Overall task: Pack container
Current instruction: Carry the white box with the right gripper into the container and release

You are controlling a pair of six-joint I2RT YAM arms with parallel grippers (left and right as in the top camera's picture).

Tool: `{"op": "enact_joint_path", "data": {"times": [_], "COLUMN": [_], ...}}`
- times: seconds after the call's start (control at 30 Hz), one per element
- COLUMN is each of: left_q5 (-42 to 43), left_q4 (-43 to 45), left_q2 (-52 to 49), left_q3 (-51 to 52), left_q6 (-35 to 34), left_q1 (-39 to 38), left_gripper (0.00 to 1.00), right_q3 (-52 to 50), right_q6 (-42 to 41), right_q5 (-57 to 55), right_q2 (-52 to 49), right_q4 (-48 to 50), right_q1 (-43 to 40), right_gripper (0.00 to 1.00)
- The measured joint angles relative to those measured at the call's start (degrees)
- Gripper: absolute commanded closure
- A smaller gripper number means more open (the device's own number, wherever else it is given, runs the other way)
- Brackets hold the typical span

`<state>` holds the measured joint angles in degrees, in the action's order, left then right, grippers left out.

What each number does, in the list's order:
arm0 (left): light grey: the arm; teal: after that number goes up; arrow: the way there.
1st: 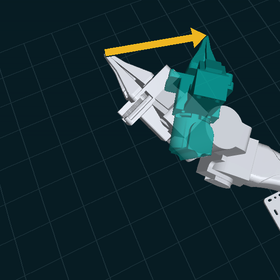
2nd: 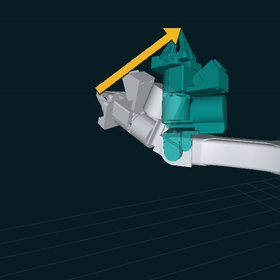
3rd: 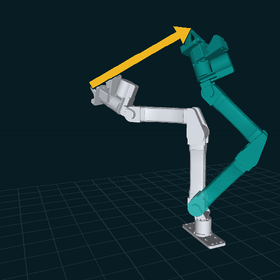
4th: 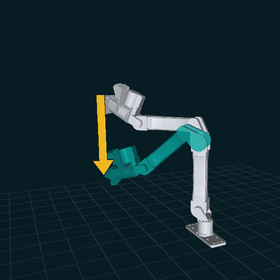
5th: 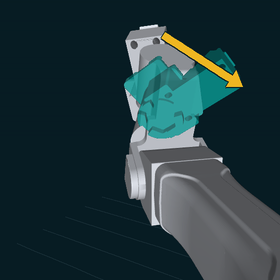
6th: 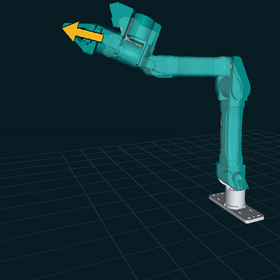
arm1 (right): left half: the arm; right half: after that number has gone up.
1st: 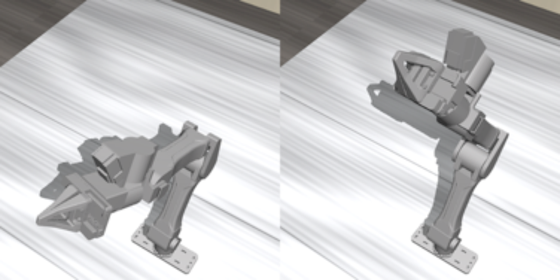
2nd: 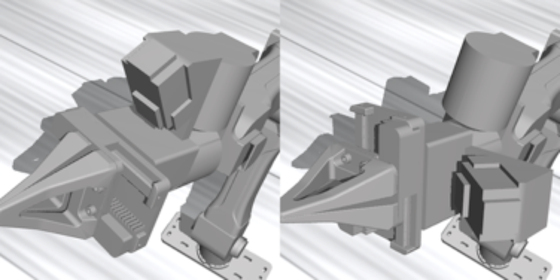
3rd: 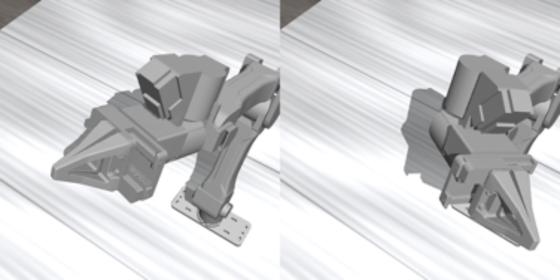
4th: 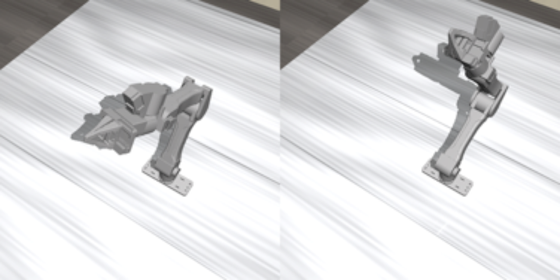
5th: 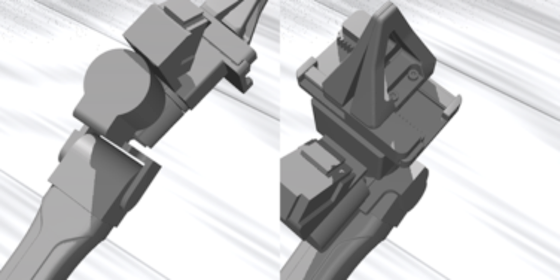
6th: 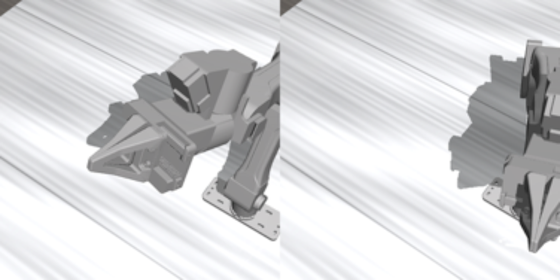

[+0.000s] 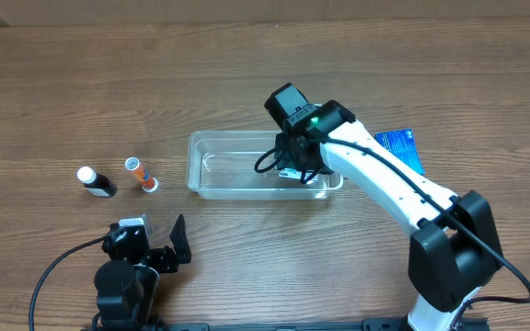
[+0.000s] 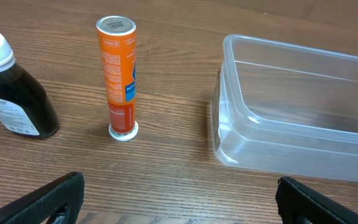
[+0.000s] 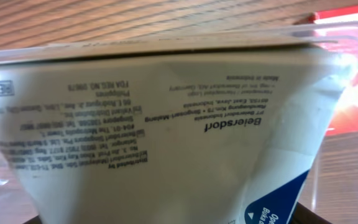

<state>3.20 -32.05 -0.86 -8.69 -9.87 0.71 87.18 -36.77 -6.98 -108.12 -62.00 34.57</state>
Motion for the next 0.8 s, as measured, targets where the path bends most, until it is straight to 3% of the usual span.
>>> {"op": "enact_joint_path", "data": {"times": [0.13, 0.23, 0.6, 0.7, 0.8], "left_q5": [-0.02, -0.02, -0.02, 0.0, 0.0], "left_q4": [0.0, 0.0, 0.0, 0.02, 0.0], "left_q2": [0.0, 0.0, 0.0, 0.0, 0.02], "left_q3": [0.0, 0.0, 0.0, 0.0, 0.0], "left_q6": [0.0, 0.0, 0.0, 0.0, 0.0], "left_q1": [0.0, 0.0, 0.0, 0.0, 0.0], "left_gripper": [0.0, 0.0, 0.0, 0.0, 0.0], "right_q3": [-0.55, -4.46, -8.52, -5.81, 3.63], "right_q6": [-1.31, -1.14, 10.86, 13.77, 15.63], "right_q5": [-0.9, -1.49, -6.4, -7.06, -6.97], "right_q2": [0.04, 0.07, 0.07, 0.04, 0.37], "right_q4": [-2.34, 1.62, 6.16, 2.84, -3.76], "right_q1": [-0.42, -0.46, -0.46, -0.46, -0.46], "right_gripper": [0.25, 0.21, 0.2, 0.18, 0.11]}}
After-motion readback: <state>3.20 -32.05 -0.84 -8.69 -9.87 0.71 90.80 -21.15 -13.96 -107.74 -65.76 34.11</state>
